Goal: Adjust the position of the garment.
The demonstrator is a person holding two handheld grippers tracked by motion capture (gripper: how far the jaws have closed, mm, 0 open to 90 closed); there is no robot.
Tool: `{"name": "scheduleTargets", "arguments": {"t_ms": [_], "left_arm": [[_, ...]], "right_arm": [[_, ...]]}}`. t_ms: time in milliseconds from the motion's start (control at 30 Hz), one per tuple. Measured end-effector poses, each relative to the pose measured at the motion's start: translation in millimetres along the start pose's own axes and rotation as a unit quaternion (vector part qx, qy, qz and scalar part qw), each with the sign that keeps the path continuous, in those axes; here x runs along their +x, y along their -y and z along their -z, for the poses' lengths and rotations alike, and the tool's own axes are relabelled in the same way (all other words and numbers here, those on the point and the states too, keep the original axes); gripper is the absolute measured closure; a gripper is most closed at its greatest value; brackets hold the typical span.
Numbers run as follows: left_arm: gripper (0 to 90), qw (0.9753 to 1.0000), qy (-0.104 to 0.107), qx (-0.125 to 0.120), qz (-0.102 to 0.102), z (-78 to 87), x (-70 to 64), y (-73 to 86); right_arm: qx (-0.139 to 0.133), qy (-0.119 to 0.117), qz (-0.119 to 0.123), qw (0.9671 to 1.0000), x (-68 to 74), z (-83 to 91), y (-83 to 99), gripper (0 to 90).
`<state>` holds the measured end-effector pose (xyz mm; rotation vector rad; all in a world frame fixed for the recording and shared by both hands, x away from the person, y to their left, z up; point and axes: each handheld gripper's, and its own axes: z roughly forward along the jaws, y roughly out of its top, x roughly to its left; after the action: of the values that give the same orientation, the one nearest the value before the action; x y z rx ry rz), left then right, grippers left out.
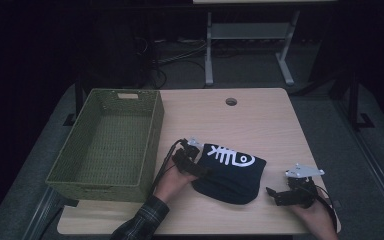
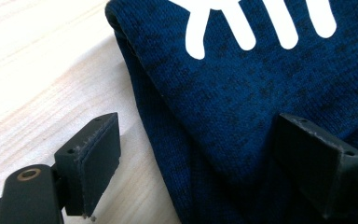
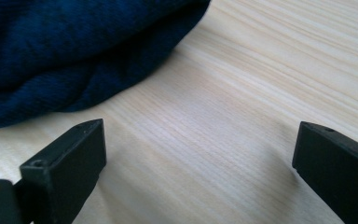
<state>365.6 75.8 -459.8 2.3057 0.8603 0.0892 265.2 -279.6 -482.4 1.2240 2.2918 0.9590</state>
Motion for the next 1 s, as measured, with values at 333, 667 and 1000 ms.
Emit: {"name": "scheduleTargets", "arguments": {"t_ms": [333, 667, 1000], "left_arm": [[15.4, 1.0, 0.005, 0.004, -0.004, -2.0, 0.4, 0.2], [39.7, 0.9987, 0.05, 0.008, -0.008, 1.2, 1.7, -0.7], [61.5, 0.9977, 0.064, 0.019, 0.007, 0.4, 0.4, -3.5]], "right_arm": [[0.007, -0.01, -0.013, 0.9998, -3.6, -1.3, -0.4, 2.4], [0.007, -0.01, -0.013, 0.9998, -3.6, -1.4, -0.4, 2.5], [0.007, -0.01, -0.013, 0.9998, -3.6, -1.4, -0.4, 2.5]]}}
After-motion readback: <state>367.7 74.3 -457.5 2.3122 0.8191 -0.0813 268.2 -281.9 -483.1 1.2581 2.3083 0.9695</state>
